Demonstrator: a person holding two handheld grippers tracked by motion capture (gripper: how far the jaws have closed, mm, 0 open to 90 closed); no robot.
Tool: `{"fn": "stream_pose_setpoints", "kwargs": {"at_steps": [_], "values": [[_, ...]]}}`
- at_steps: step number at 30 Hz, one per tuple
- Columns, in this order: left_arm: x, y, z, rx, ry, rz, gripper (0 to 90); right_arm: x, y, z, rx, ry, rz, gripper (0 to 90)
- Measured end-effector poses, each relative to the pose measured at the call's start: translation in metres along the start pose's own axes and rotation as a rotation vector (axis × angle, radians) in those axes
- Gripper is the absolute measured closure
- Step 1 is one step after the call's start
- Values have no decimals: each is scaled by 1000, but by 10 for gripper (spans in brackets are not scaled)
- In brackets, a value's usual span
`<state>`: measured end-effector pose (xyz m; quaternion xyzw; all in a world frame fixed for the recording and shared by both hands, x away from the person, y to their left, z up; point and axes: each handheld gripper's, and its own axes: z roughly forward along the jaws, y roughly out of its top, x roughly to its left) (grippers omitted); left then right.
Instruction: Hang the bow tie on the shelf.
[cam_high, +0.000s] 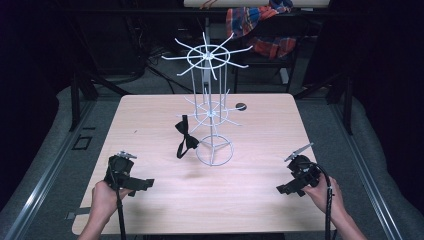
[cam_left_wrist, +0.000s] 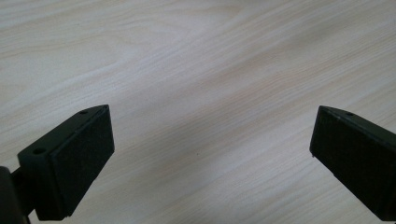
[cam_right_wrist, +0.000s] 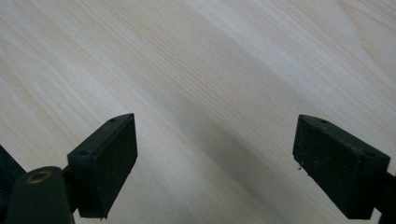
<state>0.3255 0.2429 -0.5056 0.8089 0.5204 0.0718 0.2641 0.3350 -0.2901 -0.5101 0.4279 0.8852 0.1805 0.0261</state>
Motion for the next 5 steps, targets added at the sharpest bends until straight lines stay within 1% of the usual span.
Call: {"fn": "stream_pose_setpoints", "kwargs": {"at_steps": [1,2,3,5], "values": [[1,0,0,0,0,-1,0,0,0,0,-1,-1,2,135],[1,0,0,-5,-1,-5,0,0,0,1,0,-11,1,135],[1,0,-1,-18,3,-12,0,0,0,1,3,-1,2,135],[1,1,-3,-32,9,-12,0,0,0,1,4,-2,-1,135]]}}
